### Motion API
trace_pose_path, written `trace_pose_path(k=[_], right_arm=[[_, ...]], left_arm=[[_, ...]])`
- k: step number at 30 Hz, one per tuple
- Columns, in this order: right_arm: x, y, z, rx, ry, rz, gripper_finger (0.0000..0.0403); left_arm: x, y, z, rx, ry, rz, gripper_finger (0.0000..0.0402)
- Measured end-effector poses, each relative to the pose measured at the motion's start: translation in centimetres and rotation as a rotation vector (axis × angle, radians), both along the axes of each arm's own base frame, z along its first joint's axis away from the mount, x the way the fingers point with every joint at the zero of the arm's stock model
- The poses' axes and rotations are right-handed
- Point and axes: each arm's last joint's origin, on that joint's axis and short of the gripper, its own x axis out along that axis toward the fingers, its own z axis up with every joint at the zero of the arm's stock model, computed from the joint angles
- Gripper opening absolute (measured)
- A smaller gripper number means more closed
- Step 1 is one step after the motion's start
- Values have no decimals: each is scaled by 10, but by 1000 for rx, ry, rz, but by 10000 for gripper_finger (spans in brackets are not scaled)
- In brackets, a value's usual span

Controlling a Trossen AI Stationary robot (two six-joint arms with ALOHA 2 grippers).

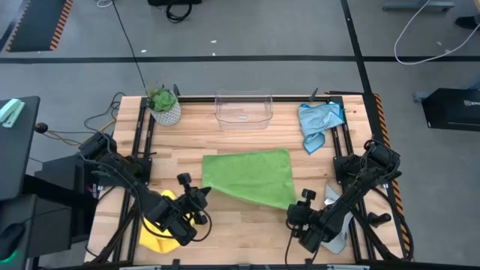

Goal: Fold microfiber towels
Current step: Fold the green microfiber cloth

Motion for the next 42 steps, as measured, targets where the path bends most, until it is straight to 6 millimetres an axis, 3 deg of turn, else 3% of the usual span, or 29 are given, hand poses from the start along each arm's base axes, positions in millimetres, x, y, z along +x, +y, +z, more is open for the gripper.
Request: trace_pose_path(k=[4,9,16,22,28,32,42], right_arm=[[-2,-2,0,-28,7,-1,10],[-2,3,5,-28,1,10,17],[-2,27,25,20,-7,87,5],[-2,49,49,103,-14,132,11],[-2,58,59,105,-59,164,7],[8,43,54,53,-46,128,10],[48,-17,52,-66,70,-47,8]], left_arm=[[-4,-3,0,-8,-3,-2,3],[-14,-14,0,-27,-17,-34,5],[-34,-43,-8,-53,-26,-139,4],[-49,-74,-23,-120,-65,-216,4],[-55,-94,-55,-119,-52,-228,3],[-54,-82,-69,-66,-14,-137,4],[-32,-30,-67,72,56,109,3]])
